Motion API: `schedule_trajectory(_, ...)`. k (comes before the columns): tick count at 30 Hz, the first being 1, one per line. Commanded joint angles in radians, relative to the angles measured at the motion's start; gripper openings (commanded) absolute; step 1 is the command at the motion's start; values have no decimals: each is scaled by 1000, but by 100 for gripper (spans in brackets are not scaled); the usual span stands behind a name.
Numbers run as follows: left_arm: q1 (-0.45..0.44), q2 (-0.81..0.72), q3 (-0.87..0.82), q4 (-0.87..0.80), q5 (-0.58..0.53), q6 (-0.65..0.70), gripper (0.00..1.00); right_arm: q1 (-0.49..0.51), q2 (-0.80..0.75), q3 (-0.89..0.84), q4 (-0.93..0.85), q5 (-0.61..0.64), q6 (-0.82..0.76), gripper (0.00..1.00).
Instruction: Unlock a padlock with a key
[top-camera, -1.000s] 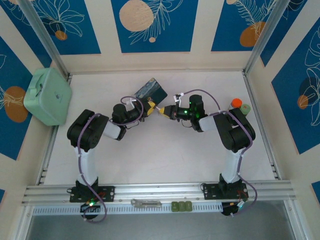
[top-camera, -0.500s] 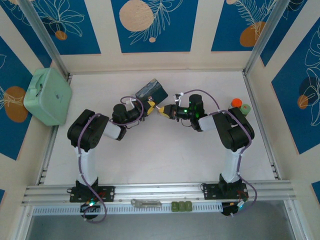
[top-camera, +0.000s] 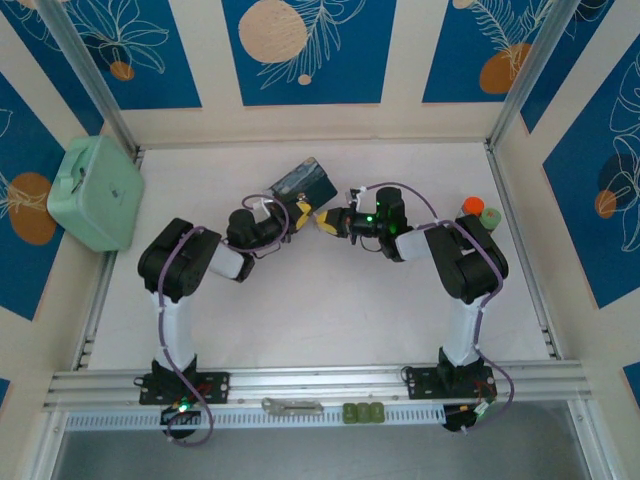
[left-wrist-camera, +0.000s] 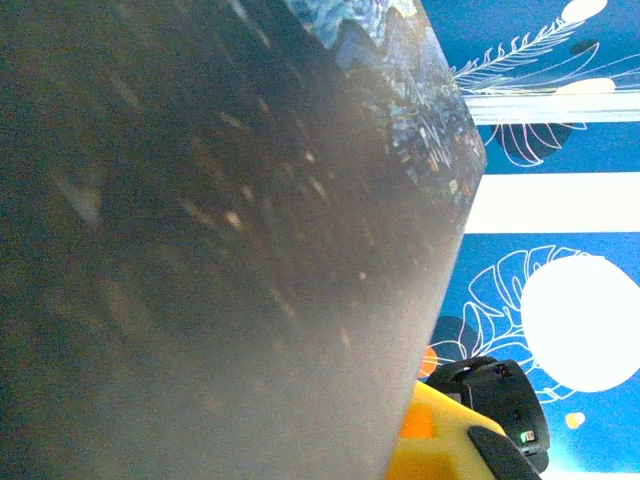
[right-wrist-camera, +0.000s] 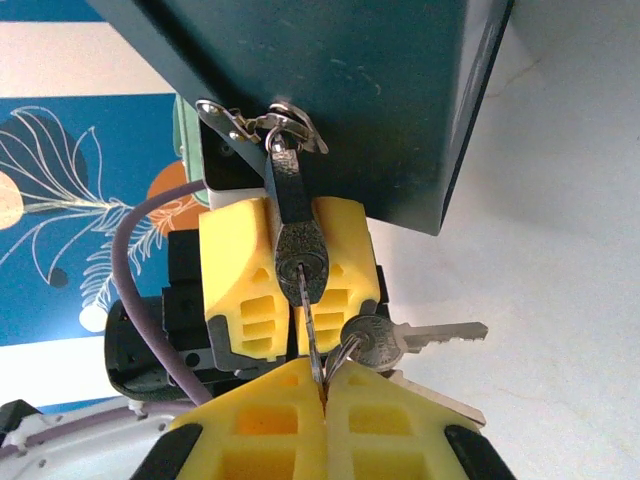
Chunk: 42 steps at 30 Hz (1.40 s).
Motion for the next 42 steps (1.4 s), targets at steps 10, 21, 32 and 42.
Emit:
schedule_trajectory(10,-62,4,28,58,90,6,0,16,27,77,-93,31,16,0)
schedule_trajectory(21,-90,6,16,58,99,8,0,25,-7,198,-357,129,-169,0)
schedule_trajectory(32,-92,1,19,57,96,6,0,24,-54,271,-625,173,-548,0)
schedule_trajectory(42,-113,4,17,58,94,20,0,6,75,208,-200,89,25,0)
